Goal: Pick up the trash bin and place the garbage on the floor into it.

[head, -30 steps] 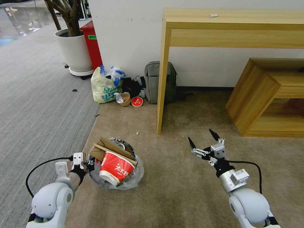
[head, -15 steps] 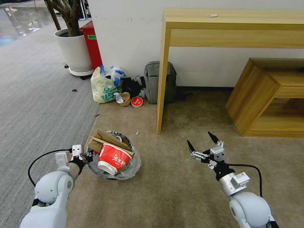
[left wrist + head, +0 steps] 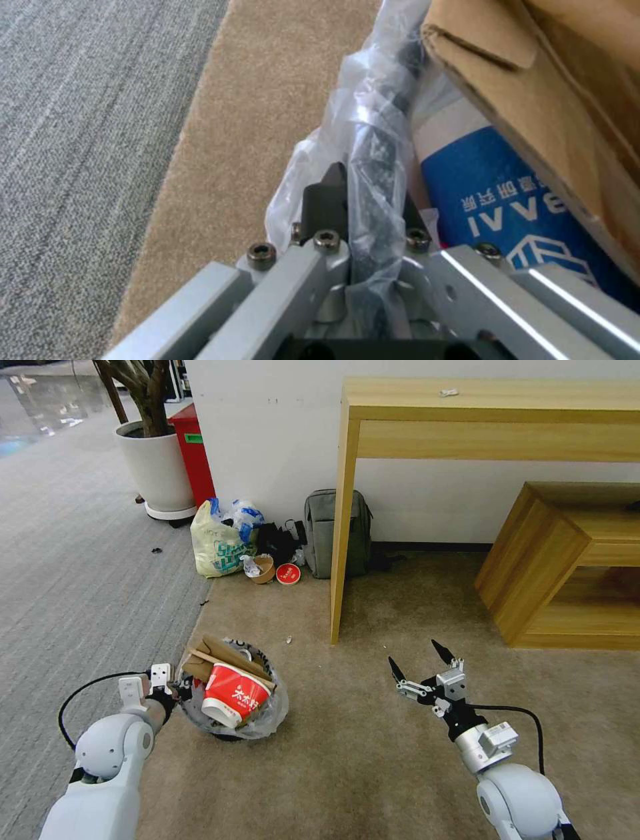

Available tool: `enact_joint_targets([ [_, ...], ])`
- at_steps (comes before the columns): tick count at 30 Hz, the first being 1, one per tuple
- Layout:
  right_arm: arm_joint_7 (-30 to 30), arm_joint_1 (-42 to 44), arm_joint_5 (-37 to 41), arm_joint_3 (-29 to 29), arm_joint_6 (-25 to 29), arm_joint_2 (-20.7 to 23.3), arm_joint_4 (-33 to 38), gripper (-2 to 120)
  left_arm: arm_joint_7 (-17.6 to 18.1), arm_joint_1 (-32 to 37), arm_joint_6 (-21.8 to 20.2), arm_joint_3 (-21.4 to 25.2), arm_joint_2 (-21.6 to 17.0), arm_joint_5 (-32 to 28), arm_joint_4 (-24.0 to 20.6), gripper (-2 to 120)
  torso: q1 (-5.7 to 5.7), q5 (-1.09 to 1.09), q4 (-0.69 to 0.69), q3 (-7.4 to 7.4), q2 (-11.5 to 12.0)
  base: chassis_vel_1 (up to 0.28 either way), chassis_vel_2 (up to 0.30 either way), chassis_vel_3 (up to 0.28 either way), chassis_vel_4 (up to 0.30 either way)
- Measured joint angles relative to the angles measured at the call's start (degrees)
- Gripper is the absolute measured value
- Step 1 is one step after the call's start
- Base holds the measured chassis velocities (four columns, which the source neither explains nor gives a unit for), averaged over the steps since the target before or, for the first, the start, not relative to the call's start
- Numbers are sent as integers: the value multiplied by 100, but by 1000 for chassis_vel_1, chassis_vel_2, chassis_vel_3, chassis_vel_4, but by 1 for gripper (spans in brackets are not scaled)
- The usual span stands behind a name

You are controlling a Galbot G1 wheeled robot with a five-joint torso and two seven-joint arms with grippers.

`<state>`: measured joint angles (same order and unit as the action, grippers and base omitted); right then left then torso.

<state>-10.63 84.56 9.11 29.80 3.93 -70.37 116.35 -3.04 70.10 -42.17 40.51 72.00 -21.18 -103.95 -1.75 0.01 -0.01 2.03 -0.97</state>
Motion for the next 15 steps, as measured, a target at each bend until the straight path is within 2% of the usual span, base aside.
enact_joint_targets([
  [15,13,-47,3,-145,-7,-7,-63,100,-30,-19,10,-16,25,47,34,0,0,-3,-1,0,0,0,0,0,0],
])
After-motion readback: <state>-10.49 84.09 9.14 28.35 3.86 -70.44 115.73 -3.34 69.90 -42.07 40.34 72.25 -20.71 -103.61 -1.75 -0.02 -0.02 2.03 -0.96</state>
